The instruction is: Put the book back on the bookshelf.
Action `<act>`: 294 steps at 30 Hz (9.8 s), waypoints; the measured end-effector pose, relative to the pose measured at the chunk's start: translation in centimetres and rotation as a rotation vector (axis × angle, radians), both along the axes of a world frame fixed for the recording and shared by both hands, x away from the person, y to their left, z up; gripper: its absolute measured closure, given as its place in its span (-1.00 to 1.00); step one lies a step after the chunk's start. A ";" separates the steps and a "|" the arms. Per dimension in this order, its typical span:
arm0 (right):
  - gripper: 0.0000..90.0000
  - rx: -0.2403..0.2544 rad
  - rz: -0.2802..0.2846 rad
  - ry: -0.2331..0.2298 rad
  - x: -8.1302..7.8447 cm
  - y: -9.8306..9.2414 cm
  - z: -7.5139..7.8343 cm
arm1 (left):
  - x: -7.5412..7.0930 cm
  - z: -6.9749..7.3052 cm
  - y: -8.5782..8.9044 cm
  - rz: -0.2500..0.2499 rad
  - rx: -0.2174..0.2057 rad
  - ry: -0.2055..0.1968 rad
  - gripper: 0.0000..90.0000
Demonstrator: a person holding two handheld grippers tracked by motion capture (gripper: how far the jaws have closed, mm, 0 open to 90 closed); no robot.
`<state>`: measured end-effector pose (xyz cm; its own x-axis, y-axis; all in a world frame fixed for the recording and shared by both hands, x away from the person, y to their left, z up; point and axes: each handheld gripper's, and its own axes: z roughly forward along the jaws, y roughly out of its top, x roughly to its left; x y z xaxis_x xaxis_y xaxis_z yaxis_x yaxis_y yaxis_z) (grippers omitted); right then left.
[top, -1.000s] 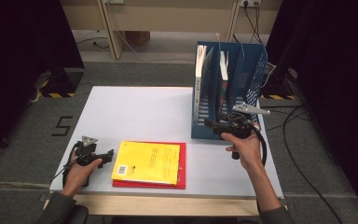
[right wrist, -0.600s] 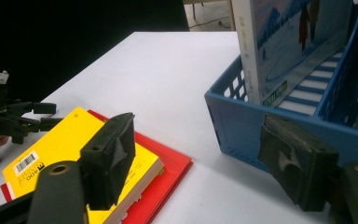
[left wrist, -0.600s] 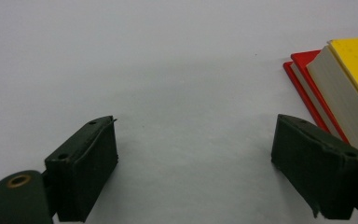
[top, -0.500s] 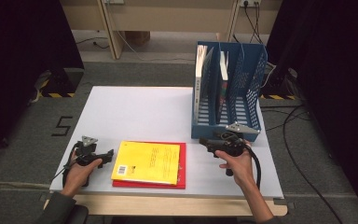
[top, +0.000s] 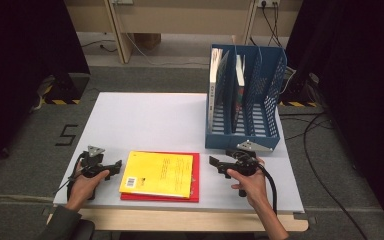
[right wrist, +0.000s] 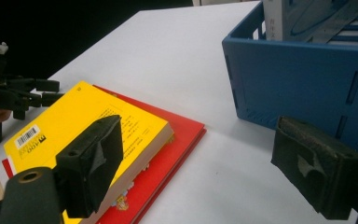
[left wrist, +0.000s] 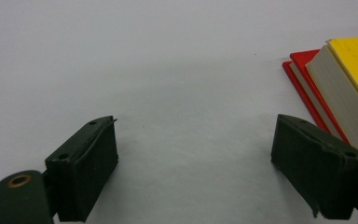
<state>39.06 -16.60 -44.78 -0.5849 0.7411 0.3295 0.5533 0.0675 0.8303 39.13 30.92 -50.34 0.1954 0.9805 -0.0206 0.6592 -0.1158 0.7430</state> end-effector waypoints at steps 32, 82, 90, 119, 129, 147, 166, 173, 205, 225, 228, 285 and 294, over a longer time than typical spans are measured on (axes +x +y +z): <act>-0.52 -0.037 0.068 0.094 -1.9 1.6 -2.5 | -0.9 0.9 -0.7 -0.044 -0.011 -0.013 -0.67; -0.50 -0.026 0.138 0.207 -3.1 5.3 -4.9 | -3.0 1.8 -4.9 -0.243 0.013 0.039 -0.58; -0.27 0.057 0.060 0.168 -2.3 5.1 -2.5 | -3.2 1.7 -5.4 -0.242 -0.013 0.021 -0.33; -0.29 0.018 0.056 0.260 -2.2 1.7 -1.4 | -3.5 2.0 -6.8 -0.214 0.052 -0.036 -0.62; -0.31 0.021 0.086 0.323 -4.2 2.5 -3.5 | -3.9 2.1 -7.2 -0.247 0.044 -0.028 -0.62; -0.20 0.207 -0.093 0.306 -5.5 3.0 -4.1 | -4.7 1.9 -8.4 -0.276 0.019 -0.006 0.22; 0.36 0.176 0.075 -0.004 -1.7 9.8 5.7 | -4.2 1.4 -9.6 -0.251 0.022 -0.032 -0.42; 0.60 0.230 0.103 -0.111 -1.2 10.3 5.6 | -4.0 1.3 -9.6 -0.251 0.014 -0.030 -0.65; 0.67 0.160 0.243 -0.161 -0.2 12.7 6.6 | -2.7 1.7 -4.5 -0.099 -0.052 -0.040 -0.64; 0.66 0.339 0.037 -0.059 1.4 3.3 9.3 | -1.8 1.4 -2.5 -0.034 -0.105 -0.031 -0.64; 0.65 0.355 0.016 -0.066 1.0 2.0 9.9 | -1.6 1.5 -2.0 -0.009 -0.102 -0.040 -0.64; 0.62 0.385 -0.493 -0.190 9.0 -12.9 18.7 | -0.5 -0.1 -0.5 -0.034 -0.002 -0.004 -0.71; 0.61 0.313 -0.511 -0.144 12.7 -10.4 18.7 | -0.5 -0.1 -0.5 -0.033 -0.005 -0.005 -0.71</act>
<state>51.74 -27.01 -26.12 -0.2365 0.8202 0.5210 0.3321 -0.4357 0.8366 38.65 30.40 -50.40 0.2277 0.9734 -0.0242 0.6511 -0.1337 0.7471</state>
